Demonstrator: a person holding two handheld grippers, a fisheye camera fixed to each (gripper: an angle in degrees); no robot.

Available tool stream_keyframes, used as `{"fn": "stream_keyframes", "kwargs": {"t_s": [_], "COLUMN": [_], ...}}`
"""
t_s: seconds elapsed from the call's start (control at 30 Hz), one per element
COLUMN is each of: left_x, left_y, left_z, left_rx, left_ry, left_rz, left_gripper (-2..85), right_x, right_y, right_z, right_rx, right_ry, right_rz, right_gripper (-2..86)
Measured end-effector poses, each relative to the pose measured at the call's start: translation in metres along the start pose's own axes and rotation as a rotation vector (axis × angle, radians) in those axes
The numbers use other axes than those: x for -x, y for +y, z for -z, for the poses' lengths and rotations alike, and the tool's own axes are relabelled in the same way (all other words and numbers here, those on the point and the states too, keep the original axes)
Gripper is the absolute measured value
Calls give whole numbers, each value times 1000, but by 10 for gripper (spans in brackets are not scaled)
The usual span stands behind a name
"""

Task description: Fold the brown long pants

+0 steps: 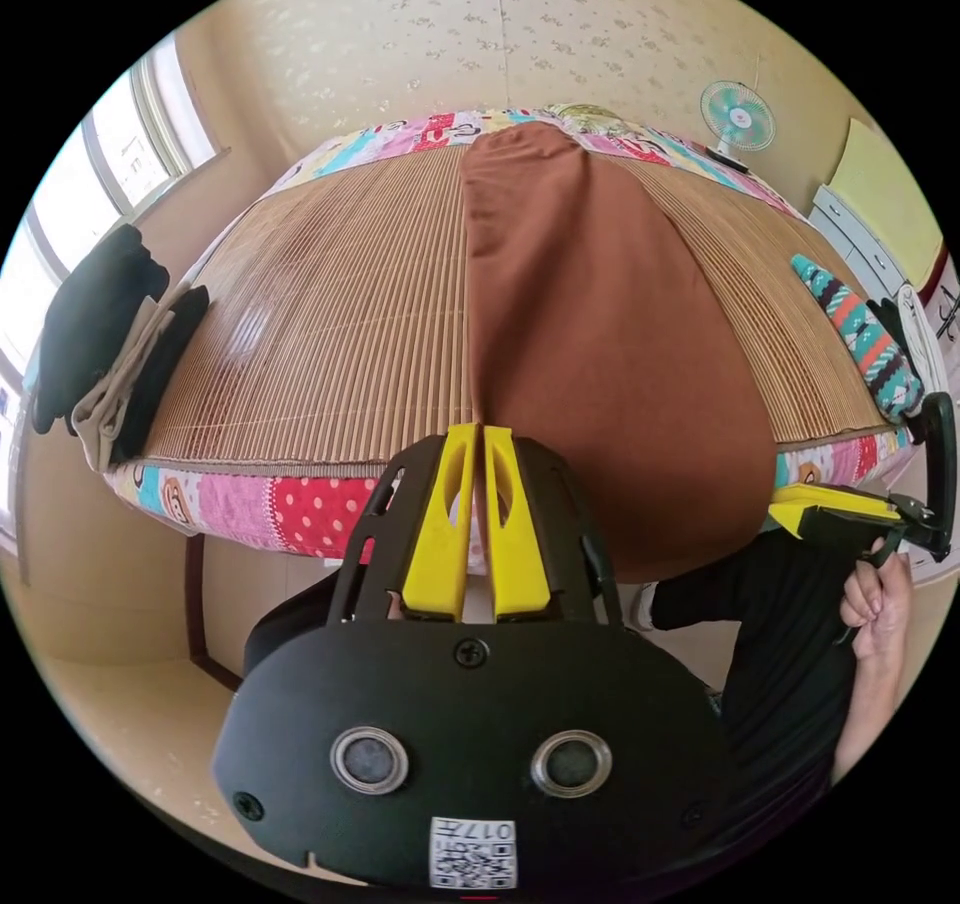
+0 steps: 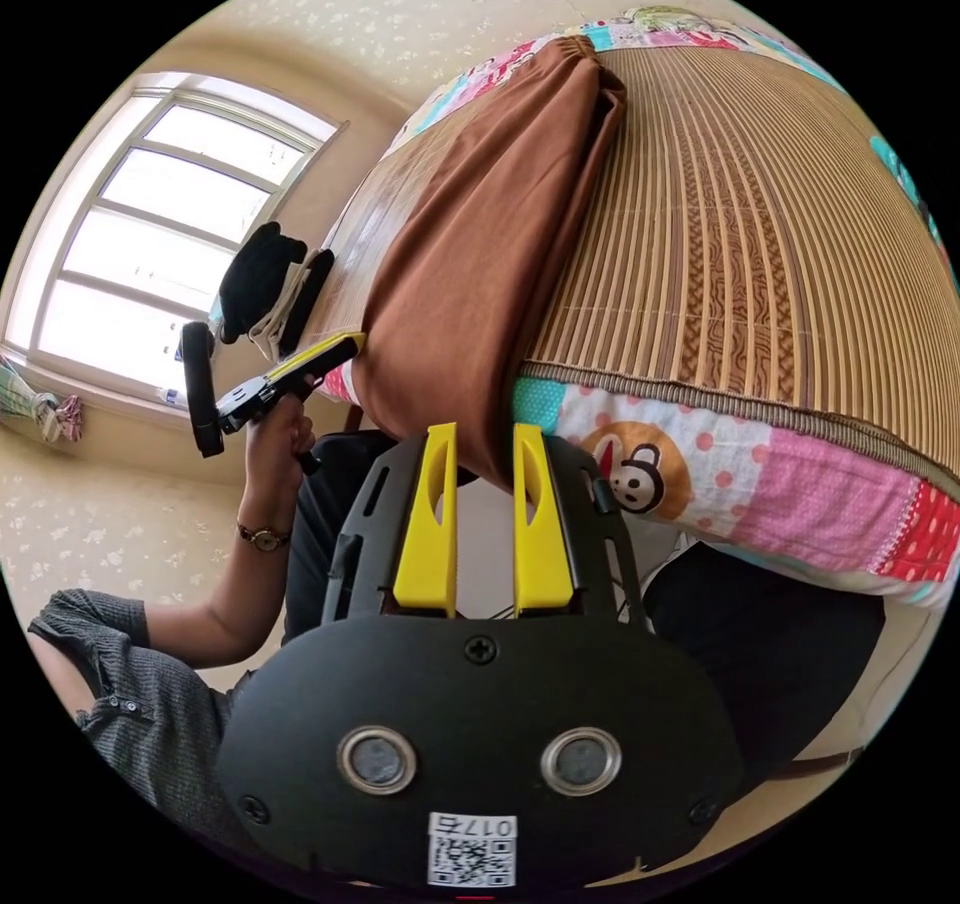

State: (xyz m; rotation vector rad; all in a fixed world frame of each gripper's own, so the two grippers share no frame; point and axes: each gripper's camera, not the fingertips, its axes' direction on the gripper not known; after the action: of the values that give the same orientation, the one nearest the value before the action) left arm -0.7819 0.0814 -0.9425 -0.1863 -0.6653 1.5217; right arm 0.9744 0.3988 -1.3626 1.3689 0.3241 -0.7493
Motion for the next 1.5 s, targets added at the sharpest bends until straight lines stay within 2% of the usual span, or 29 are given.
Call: {"fn": "stream_keyframes", "kwargs": {"t_s": [0.3,0.4,0.43,0.53,0.7,0.97,1.1,1.5], "left_x": [-1,11,22,55,73,58,58,68], "left_y": [-2,-3,-3,-2,-24,-36,-44,-58], "left_z": [2,10,15,22,0,6,8,23], "left_rx": [-7,-16,-34,-101,14,13,25,9], "left_ry": [27,98,171,323,377,251,248,262], "left_rz": [3,15,34,124,131,88,84,124], "left_gripper": [-1,26,51,125,147,125,125,124], "right_x": [4,13,16,33,64,107,111,136], "right_y": [3,1,0,-3,-27,-37,-30,-32], "right_z": [-35,-43,-43,-39,-61,-148,-172,-210], "right_rx": [-17,-8,-11,-67,-121,-70,-110,-131], "right_ry": [-23,-30,-23,56,387,606,552,594], "right_rz": [-14,-7,-1,40,96,157,151,169], "right_gripper": [90,97,97,102,117,106,86,74]}}
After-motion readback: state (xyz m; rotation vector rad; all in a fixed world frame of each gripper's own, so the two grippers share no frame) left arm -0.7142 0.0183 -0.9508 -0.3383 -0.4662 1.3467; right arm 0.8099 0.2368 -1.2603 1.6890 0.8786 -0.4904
